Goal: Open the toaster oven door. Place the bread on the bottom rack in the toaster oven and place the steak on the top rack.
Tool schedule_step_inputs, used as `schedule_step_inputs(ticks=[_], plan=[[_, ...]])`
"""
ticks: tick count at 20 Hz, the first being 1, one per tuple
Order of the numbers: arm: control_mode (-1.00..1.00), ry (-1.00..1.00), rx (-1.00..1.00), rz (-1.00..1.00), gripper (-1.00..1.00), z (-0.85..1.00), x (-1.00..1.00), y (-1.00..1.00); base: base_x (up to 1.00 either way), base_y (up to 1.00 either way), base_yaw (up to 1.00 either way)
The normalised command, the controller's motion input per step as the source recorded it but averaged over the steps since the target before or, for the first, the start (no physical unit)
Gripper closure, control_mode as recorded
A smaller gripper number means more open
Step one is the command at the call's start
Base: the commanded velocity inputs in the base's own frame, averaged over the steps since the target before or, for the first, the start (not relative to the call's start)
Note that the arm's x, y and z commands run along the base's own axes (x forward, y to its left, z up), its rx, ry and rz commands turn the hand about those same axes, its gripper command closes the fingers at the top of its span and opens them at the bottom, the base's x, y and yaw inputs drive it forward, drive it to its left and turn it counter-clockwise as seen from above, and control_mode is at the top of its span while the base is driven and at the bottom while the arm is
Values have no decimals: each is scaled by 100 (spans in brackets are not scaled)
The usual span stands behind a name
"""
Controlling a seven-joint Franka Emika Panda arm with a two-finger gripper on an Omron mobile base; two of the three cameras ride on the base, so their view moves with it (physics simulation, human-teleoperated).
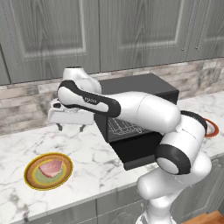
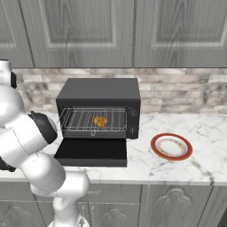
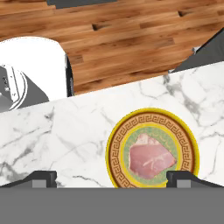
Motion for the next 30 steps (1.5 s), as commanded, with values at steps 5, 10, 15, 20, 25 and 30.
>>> schedule_step_inputs(ticks=[5, 10, 15, 20, 25, 30], plan=[[-100, -3, 6, 9, -100, -93, -2, 3, 0, 0, 0], [-100, -5, 4, 3, -100, -70, 6, 28, 0, 0, 0], [-100, -1, 0, 0, -100, -39, 14, 35, 0, 0, 0], [-100, 8, 0, 0, -100, -50, 33, 9, 0, 0, 0], [-100, 2, 0, 0, -100, -51, 23, 38, 0, 0, 0], [-100, 0, -1, 0, -100, -32, 26, 33, 0, 0, 0]])
